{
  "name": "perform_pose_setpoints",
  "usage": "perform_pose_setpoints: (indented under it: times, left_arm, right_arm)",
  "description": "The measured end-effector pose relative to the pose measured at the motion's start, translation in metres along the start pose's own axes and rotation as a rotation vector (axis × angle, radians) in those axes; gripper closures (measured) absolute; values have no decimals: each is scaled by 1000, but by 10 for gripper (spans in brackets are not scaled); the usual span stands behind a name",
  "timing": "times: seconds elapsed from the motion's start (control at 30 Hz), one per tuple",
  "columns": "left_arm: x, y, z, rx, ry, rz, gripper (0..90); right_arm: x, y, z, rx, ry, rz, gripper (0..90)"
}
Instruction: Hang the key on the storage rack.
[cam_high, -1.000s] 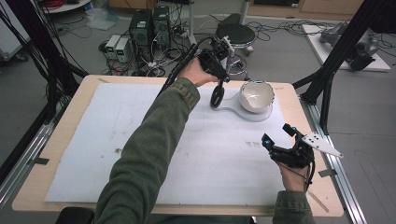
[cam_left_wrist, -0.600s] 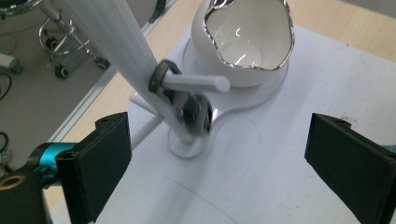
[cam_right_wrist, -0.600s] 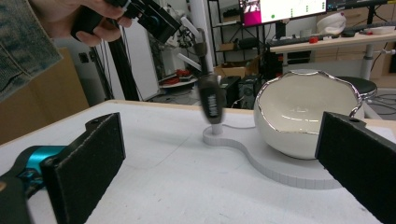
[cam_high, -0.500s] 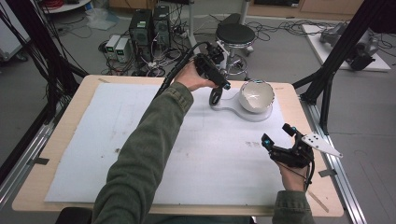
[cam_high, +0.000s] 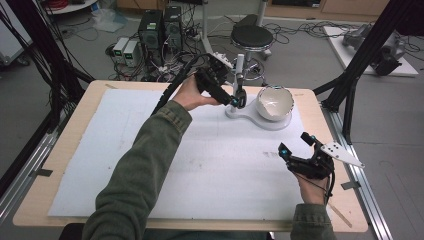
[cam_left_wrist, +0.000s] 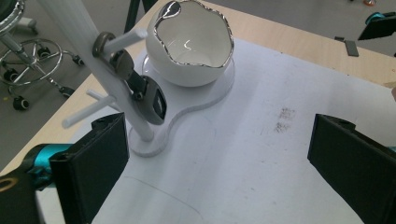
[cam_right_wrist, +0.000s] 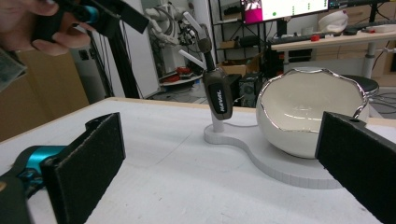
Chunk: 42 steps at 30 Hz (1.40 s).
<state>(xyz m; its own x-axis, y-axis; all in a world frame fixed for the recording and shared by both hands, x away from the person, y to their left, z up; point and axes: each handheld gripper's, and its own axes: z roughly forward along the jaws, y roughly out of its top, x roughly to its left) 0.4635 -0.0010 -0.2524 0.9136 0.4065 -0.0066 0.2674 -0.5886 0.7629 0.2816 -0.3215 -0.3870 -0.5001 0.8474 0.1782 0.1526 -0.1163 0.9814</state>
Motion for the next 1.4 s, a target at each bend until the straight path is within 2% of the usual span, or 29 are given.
perform_pose_setpoints:
  times: [0.13, 0.27, 0.37, 0.57, 0.67, 0.8, 1.07, 1.17, 1.33, 1.4]
  left_arm:
    - [-3, -13, -9, -10, 9, -7, 58]
    - [0, -29, -19, -26, 5, -11, 58]
    - [3, -41, -27, -29, 13, -26, 58]
    - [8, -65, -52, -75, 37, -67, 58]
    - [8, -74, -61, -92, 27, -75, 59]
    - [6, -86, -68, -84, 34, -76, 59]
    - [0, -95, -85, -103, 59, -71, 67]
    - [1, -97, -94, -115, 55, -73, 66]
    - [1, -103, -114, -106, 75, -59, 63]
    - [1, -107, -123, -111, 75, -66, 63]
  right_arm:
    - [1, -1, 2, 8, -1, -2, 7]
    - [1, -1, 2, 13, 1, -6, 7]
    - [1, -1, 3, 14, -3, -12, 7]
    - [2, -3, 4, 27, -4, -13, 7]
    - [3, -3, 5, 34, -3, -15, 7]
    - [4, -4, 6, 38, -8, -30, 7]
    - [4, -4, 8, 45, -6, -27, 7]
    - [4, -4, 8, 45, -5, -29, 7]
    - [3, -4, 7, 41, -7, -33, 7]
    - [4, -4, 8, 43, -8, -30, 7]
